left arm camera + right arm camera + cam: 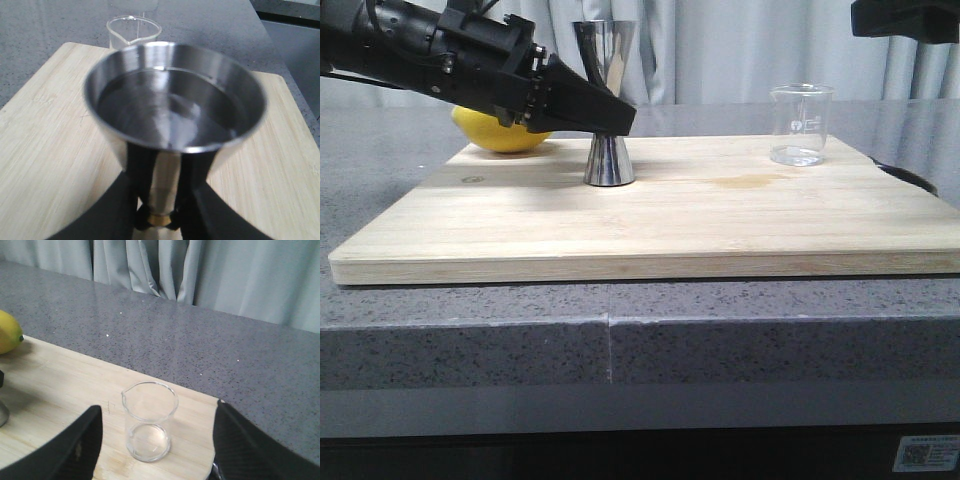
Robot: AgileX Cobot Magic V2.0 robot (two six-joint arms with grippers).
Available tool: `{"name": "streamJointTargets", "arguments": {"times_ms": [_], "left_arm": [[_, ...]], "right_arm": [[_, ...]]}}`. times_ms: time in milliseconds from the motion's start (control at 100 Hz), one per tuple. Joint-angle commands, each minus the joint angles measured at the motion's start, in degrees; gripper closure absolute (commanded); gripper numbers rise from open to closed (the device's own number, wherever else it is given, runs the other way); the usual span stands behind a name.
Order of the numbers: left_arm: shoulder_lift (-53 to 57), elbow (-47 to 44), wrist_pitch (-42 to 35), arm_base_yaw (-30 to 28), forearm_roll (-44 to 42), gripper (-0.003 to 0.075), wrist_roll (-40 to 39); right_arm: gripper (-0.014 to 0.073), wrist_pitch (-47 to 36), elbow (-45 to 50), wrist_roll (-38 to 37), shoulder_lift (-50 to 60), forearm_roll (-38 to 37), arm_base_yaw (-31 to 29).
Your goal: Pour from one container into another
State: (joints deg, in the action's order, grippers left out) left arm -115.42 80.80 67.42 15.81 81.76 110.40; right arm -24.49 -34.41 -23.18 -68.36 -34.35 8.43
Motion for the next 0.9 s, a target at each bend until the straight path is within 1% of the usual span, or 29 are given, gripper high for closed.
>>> {"name": "streamJointTargets", "arguments": {"times_ms": [0,110,280,480,720,890], "left_arm": [[3.1,1.1,5.3,-0.3,1.7,0.0560,-1.3],[3.1,1.1,5.3,-0.3,1.7,0.0552,-1.7],[3.1,1.1,5.3,-0.3,1.7,0.0484,-2.2],[3.1,1.1,5.3,-0.3,1.6,0.0481,-2.3],[3.1,1.1,5.3,-0.3,1.6,0.0390,-2.9],[3.1,1.1,5.3,-0.3,1.6,0.0379,-3.3]], "right_arm": [[0.0165,-3.8,-1.5,0.0,1.7,0.5,-0.3],[0.0165,-3.8,-1.5,0.0,1.7,0.5,-0.3],[0.0165,-3.8,-1.5,0.0,1.7,0.5,-0.3],[0.0165,-3.9,-1.5,0.0,1.7,0.5,-0.3],[0.0165,-3.9,-1.5,0.0,1.7,0.5,-0.3],[0.0165,-3.9,-1.5,0.0,1.7,0.5,-0.3]]}}
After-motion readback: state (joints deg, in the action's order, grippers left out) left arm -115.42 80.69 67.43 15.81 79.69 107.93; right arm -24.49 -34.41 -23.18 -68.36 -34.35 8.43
